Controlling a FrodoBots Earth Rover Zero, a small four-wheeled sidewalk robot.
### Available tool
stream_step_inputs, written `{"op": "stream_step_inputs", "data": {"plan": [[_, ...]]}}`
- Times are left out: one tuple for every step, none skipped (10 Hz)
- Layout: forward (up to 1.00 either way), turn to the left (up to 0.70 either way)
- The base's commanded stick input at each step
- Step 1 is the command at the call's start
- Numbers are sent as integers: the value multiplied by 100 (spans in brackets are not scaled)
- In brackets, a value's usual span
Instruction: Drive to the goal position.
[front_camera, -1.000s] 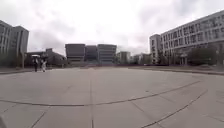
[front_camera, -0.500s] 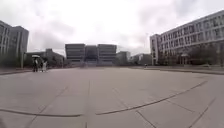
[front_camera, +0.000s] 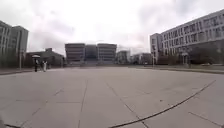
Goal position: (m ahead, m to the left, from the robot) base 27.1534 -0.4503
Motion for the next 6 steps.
{"op": "stream_step_inputs", "data": {"plan": [[70,2],[70,2],[70,2],[70,2],[70,2],[70,2]]}}
